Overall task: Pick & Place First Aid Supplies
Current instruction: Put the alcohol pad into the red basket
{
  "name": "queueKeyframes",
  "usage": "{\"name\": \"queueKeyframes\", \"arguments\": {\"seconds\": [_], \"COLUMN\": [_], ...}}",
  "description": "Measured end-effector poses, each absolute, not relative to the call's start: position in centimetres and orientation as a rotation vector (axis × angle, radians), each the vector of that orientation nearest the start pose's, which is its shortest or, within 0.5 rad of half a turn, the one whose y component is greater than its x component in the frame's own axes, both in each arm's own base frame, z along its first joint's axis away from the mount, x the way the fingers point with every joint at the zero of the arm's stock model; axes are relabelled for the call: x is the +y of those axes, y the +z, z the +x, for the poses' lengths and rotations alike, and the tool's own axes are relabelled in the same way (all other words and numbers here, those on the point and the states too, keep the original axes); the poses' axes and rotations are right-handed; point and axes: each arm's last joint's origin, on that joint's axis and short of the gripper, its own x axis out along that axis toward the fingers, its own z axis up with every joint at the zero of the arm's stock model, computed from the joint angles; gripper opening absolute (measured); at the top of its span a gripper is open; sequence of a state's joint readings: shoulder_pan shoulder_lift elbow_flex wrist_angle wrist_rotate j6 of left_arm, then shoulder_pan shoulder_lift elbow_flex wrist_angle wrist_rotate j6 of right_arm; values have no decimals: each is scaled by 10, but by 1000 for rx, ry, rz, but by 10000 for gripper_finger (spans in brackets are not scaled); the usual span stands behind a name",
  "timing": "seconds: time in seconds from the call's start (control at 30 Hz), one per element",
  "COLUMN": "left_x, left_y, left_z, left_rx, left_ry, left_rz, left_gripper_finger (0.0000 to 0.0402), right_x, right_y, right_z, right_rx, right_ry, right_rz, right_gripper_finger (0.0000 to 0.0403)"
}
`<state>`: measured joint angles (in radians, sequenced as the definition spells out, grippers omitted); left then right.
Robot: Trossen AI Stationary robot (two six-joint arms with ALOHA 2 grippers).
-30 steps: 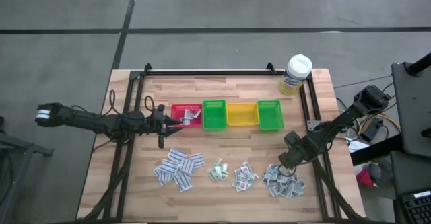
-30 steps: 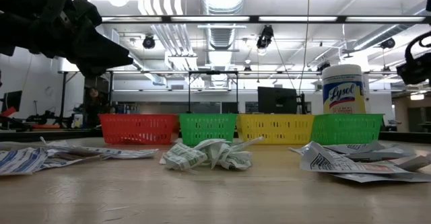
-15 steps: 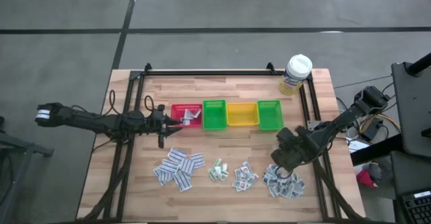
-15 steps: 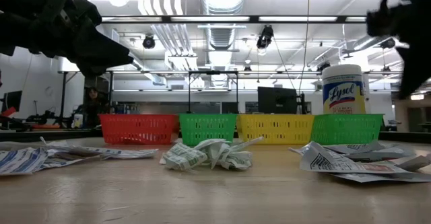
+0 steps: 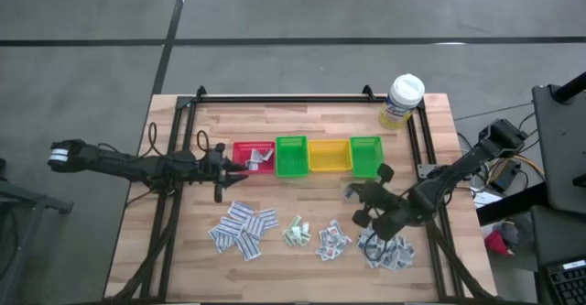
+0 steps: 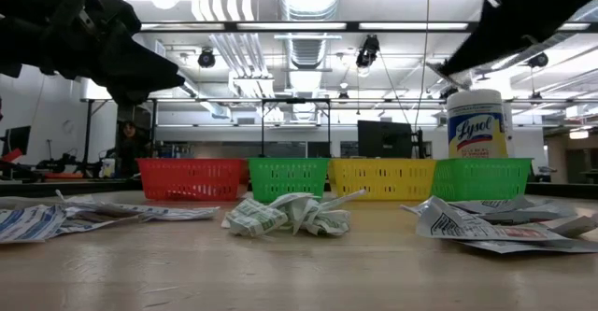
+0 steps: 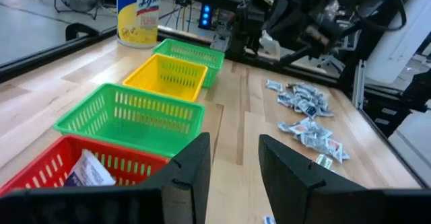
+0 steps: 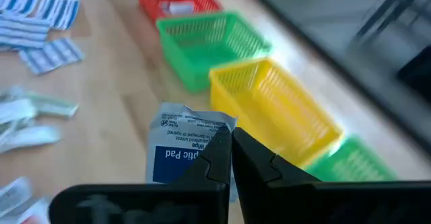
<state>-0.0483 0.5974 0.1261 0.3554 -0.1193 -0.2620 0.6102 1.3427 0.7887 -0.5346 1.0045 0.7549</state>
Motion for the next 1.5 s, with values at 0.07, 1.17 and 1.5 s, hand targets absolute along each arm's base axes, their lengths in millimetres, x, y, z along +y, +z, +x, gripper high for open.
{"name": "queueKeyframes", "arguments": {"seconds": [0.07, 1.17, 1.5], "left_x": [-3, -10, -12], "left_y": [184, 198, 202], "left_z": [143, 188, 213], "left_rx": [91, 66, 55], "left_ry": [83, 48, 46], "left_rz": [-252, -176, -119], "left_gripper_finger": [120, 120, 120], "right_x": [120, 122, 127], "right_y": [206, 176, 170], "right_z": [216, 354, 377], "right_rx": [521, 295, 315], "right_ry": [-612, -1136, -1143], "right_rz": [-144, -450, -474], "right_gripper_finger": [8, 8, 9]}}
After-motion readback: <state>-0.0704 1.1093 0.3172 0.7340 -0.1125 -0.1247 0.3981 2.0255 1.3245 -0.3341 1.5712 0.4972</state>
